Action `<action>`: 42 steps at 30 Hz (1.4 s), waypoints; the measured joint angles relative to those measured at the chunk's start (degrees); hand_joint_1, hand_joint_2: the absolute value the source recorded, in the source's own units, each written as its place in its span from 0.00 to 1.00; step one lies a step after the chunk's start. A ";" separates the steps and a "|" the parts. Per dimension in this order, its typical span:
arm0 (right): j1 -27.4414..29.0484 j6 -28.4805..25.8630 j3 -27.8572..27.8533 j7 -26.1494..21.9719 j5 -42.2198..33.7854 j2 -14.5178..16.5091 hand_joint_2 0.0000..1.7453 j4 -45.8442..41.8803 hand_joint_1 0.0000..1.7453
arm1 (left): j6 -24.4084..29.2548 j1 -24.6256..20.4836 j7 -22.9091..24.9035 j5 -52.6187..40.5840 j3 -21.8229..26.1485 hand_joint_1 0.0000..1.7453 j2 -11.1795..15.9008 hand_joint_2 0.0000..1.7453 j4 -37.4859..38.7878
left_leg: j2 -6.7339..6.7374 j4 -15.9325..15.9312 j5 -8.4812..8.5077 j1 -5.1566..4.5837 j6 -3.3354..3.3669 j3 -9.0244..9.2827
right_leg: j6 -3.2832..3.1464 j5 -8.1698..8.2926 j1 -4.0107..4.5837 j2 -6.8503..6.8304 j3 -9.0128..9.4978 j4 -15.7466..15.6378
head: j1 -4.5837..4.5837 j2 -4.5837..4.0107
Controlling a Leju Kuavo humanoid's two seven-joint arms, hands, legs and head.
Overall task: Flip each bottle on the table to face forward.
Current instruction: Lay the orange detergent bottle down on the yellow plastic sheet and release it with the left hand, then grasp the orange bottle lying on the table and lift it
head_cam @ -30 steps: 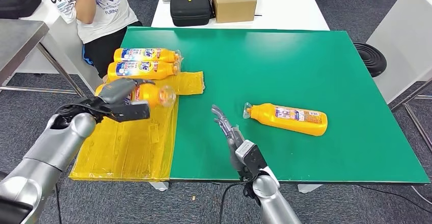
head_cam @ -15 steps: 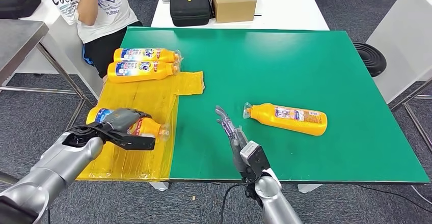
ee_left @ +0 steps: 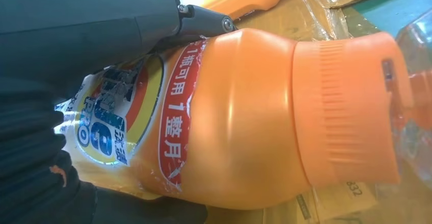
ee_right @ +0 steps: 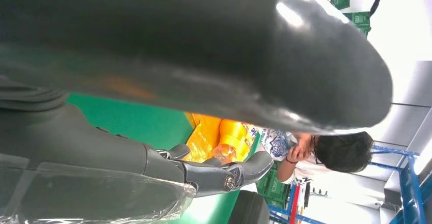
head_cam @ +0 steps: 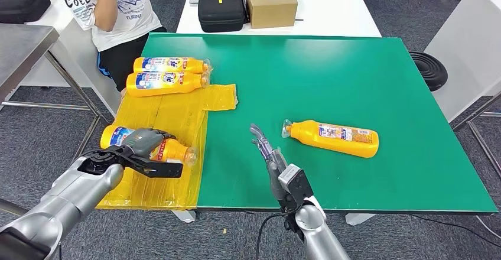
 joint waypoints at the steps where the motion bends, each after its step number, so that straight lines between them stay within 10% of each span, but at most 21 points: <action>1: -0.03 0.05 0.00 0.00 -0.01 0.01 0.00 0.12 0.00 | -0.15 -0.03 -0.11 -0.33 0.01 0.77 -0.02 1.00 0.08 | 0.00 0.00 0.00 0.00 0.00 0.02 | 0.00 0.00 0.00 0.00 0.02 0.00 | 0.00 0.00; 4: -0.22 0.13 0.00 0.00 -0.07 0.01 0.00 0.55 0.00 | -1.39 -0.32 -1.11 -1.17 -0.01 0.23 -0.03 1.00 0.42 | 0.00 0.00 0.00 0.00 0.00 0.11 | 0.00 0.01 0.00 0.00 0.10 0.00 | 0.00 0.00; 8: -0.87 0.11 0.01 -0.04 -0.51 0.08 0.00 1.25 0.00 | -6.52 -1.90 -4.08 -1.68 -0.45 0.06 -0.08 1.00 1.49 | -0.01 0.00 0.01 0.00 -0.01 0.19 | -0.01 0.02 0.00 0.00 0.19 0.00 | 0.00 0.00; 21: -2.02 -0.42 0.09 -0.36 -2.09 0.23 0.00 3.40 0.00 | -15.65 -6.11 -11.74 0.69 -3.00 0.00 -0.21 1.00 5.50 | 0.02 0.00 0.02 0.02 -0.02 0.21 | -0.15 0.11 0.06 0.02 0.16 0.00 | -0.01 0.00; 42: -2.79 -1.31 0.15 -0.39 -5.05 0.09 0.00 5.98 0.00 | -11.92 -6.89 -11.90 6.22 -5.21 0.00 0.75 1.00 4.92 | 0.03 0.00 0.07 0.06 -0.07 0.08 | -0.15 0.11 0.10 0.02 0.03 0.00 | 0.01 0.00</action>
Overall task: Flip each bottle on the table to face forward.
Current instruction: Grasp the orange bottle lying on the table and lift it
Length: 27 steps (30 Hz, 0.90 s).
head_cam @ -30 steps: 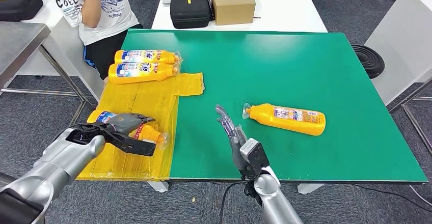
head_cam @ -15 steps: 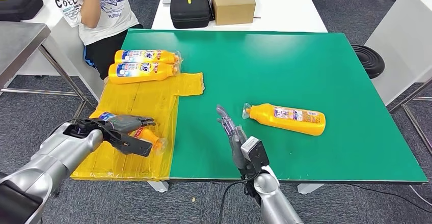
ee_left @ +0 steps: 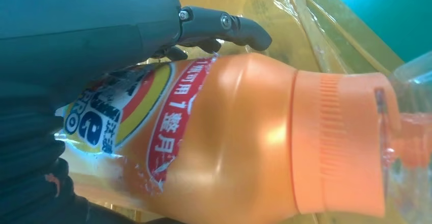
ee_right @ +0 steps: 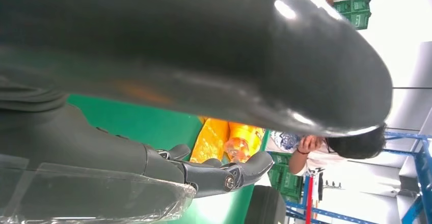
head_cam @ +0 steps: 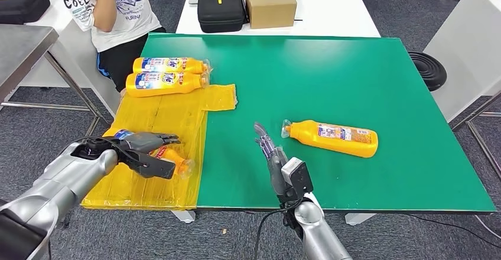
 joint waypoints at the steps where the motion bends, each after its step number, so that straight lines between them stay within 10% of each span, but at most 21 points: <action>1: 0.01 0.04 0.00 0.15 -0.18 -0.03 0.00 0.01 0.00 | 0.33 0.10 0.21 0.27 -0.01 0.00 0.14 1.00 -0.39 | 0.00 0.00 0.01 0.00 -0.01 -0.03 | 0.00 0.00 0.00 0.00 -0.03 0.00 | 0.01 0.00; 13: 0.26 0.43 -0.18 0.57 -1.81 -0.39 0.00 0.91 0.00 | -1.62 2.09 0.49 1.28 -0.47 0.00 4.09 1.00 -8.05 | 0.01 0.00 0.02 0.04 -0.02 -0.25 | 0.00 0.00 0.04 0.00 -0.27 0.00 | 0.00 0.00; 27: 1.23 0.47 -1.33 0.65 -2.77 -0.82 0.00 0.96 0.00 | -8.65 1.37 -2.14 4.06 -3.81 0.00 15.48 1.00 -21.18 | 0.03 0.00 0.04 0.13 -0.05 -0.33 | -0.01 0.00 0.09 0.01 -0.38 0.00 | 0.01 0.00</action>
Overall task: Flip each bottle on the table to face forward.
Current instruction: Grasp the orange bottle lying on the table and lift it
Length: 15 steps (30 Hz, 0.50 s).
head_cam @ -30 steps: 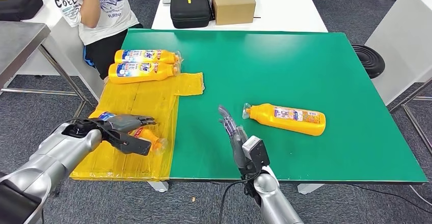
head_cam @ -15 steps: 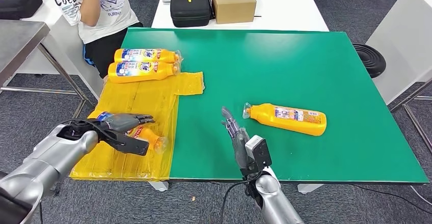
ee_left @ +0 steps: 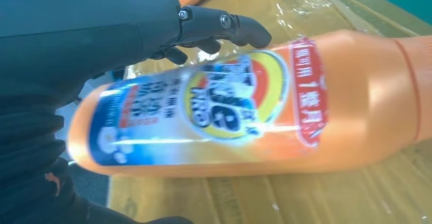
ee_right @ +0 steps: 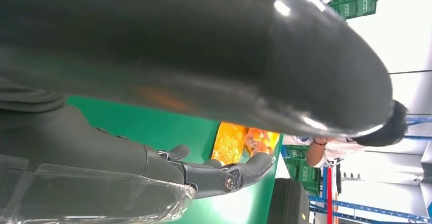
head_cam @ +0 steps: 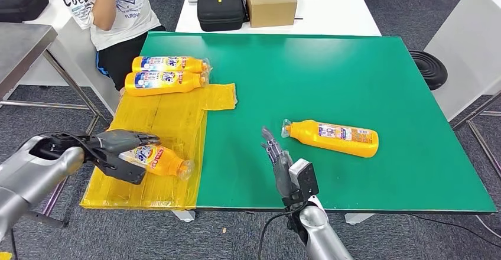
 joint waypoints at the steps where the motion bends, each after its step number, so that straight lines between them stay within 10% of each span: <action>1: 0.04 0.00 -0.08 0.01 -0.01 0.00 0.00 0.00 0.00 | 0.53 0.09 -0.14 0.65 -0.06 0.00 0.54 1.00 -0.82 | -0.01 0.00 0.00 0.00 0.00 0.00 | 0.00 0.00 0.00 0.00 -0.01 0.00 | 0.00 0.00; 8: 0.69 0.52 -0.27 0.35 0.31 0.02 0.00 -0.70 0.00 | 12.89 4.44 -4.58 6.55 5.04 0.00 -0.34 1.00 -5.89 | 0.00 0.00 0.00 -0.02 -0.01 -0.03 | 0.00 0.00 -0.05 0.00 -0.03 0.00 | 0.01 0.00; 15: 0.79 -0.70 -1.05 1.45 2.73 -0.17 0.00 -1.49 0.00 | 12.52 10.28 -9.86 11.46 10.31 0.00 -3.35 1.00 -8.66 | 0.01 0.01 0.00 -0.03 -0.01 -0.04 | 0.00 0.00 -0.02 0.01 -0.07 -0.01 | -0.01 0.00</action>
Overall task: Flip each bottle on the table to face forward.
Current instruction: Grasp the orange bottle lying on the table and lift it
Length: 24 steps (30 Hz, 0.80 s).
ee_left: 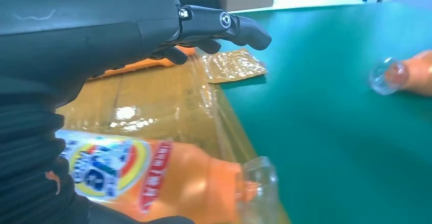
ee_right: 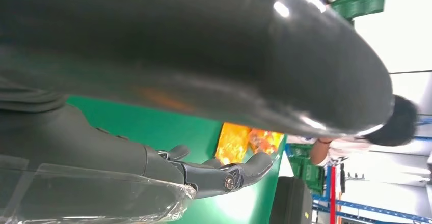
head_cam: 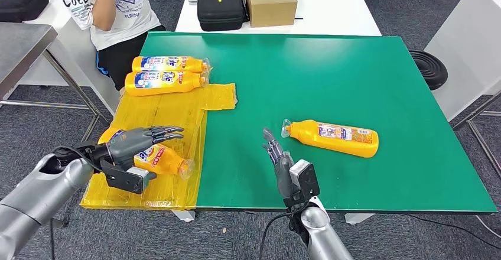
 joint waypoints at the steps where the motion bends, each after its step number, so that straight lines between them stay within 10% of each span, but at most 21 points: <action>1: 0.13 -1.25 -0.25 0.70 1.63 -0.17 0.25 -0.40 0.00 | 0.48 0.87 0.09 0.61 1.01 0.00 -0.63 1.00 -0.15 | 0.00 0.00 0.00 0.00 0.00 0.00 | 0.00 0.00 0.00 0.00 0.00 0.00 | 0.00 0.00; 4: 0.96 -5.84 -1.27 4.29 8.27 -1.15 1.00 -2.42 0.00 | 3.62 4.33 1.27 2.71 5.22 0.00 -3.24 1.00 -0.46 | 0.01 0.00 -0.01 -0.01 0.00 -0.01 | 0.00 0.00 -0.01 0.00 0.00 -0.01 | 0.00 0.00; 17: 2.56 -14.18 -13.07 17.30 31.65 -9.46 1.00 -14.73 0.00 | 13.17 20.15 8.43 15.13 25.59 0.00 -18.38 1.00 -1.13 | -0.03 0.01 -0.03 -0.23 0.03 -0.18 | 0.05 0.03 -0.19 -0.01 -0.11 -0.03 | 0.00 0.00; 24: -2.11 -12.04 -14.62 19.04 34.27 -14.21 1.00 -13.48 0.00 | 14.94 23.35 7.98 14.20 29.16 0.00 -21.96 1.00 -2.56 | -0.03 0.01 -0.01 -0.21 0.05 -0.19 | 0.07 0.05 -0.17 -0.02 -0.12 -0.03 | -0.02 0.00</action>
